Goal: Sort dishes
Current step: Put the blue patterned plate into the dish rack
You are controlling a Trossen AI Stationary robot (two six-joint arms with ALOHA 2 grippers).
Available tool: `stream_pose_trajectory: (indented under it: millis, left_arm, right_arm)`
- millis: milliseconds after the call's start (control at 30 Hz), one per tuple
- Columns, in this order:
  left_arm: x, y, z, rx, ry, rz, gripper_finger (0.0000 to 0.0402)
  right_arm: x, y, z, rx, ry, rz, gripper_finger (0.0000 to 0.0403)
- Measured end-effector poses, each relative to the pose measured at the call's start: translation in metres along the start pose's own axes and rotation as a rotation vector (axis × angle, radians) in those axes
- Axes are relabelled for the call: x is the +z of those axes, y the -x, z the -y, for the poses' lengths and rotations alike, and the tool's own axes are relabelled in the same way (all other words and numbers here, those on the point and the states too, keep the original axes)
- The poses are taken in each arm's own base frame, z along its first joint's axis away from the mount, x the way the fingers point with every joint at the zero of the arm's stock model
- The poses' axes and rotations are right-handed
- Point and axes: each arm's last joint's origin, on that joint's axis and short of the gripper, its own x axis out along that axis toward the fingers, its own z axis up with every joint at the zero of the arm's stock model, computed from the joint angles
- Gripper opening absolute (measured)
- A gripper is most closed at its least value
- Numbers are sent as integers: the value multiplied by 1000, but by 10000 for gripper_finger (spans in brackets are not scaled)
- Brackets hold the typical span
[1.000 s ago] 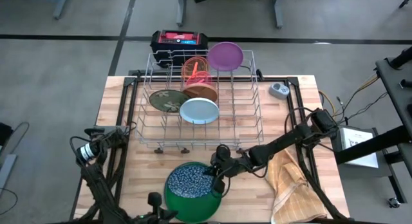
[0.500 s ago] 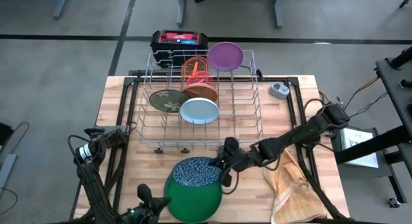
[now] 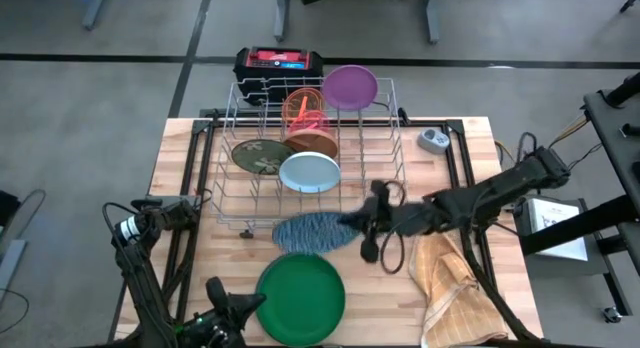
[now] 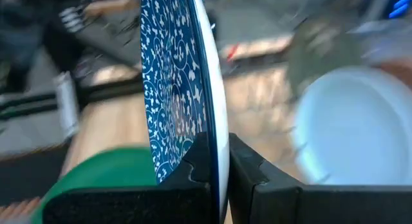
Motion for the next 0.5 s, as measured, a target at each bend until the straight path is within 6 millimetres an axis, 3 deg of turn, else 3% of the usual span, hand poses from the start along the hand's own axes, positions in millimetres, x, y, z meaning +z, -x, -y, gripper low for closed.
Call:
stream_pose_trajectory:
  millis: [267, 500]
  left_arm:
    - [-1, 2, -2, -31, -71, -26, 0]
    - [1, 7, -13, -26, -40, 2, 0]
  right_arm:
    - [39, -9, 35, -129, 90, 270, 6]
    - [42, -48, 78, -143, 23, 312, 6]
